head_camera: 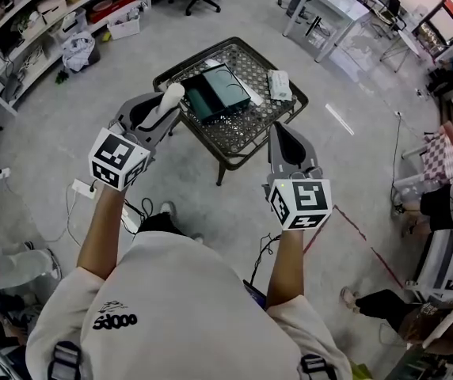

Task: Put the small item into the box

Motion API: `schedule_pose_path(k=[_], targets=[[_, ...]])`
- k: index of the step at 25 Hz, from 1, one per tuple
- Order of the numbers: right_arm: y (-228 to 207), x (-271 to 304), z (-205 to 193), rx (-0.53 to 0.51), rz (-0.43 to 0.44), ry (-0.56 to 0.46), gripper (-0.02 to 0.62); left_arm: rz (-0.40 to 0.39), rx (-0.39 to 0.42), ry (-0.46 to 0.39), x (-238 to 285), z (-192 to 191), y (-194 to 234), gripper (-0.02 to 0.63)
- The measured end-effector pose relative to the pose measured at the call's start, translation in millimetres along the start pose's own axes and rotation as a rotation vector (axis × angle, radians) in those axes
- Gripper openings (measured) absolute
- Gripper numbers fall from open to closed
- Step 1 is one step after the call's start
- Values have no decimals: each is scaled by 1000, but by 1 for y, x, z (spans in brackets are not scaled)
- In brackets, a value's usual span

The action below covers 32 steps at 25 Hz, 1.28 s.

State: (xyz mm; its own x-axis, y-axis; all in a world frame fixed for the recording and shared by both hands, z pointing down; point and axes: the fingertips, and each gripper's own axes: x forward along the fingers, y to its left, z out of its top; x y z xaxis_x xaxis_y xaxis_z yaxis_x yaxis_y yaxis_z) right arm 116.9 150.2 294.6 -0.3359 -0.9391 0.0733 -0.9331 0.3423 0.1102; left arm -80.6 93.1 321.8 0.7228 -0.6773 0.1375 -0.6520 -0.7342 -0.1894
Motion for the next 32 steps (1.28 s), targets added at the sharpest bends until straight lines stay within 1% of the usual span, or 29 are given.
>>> schedule_pose_path(k=[5,8,11,18,26,32], targets=[[-6,12,-11,20,13,12,9,-14,-7,11,15,-8,2,146],[-10,27,-16,28,16,24,9,-23,-23,23,28,-17,12,146],[-22,46,-21,26,0,42,9,-39,-33,26,48,-24,25,146],[-47,115,-29,-16,-41,84,11,-63,-33,8,103,-31,77,146],[-66,186,-24,-2,-66,93,9,-102,-27,4,156,-37,139,146],[-66,232,-20,35,-18,90,9,-146,-30,19,193,-43,174,146]])
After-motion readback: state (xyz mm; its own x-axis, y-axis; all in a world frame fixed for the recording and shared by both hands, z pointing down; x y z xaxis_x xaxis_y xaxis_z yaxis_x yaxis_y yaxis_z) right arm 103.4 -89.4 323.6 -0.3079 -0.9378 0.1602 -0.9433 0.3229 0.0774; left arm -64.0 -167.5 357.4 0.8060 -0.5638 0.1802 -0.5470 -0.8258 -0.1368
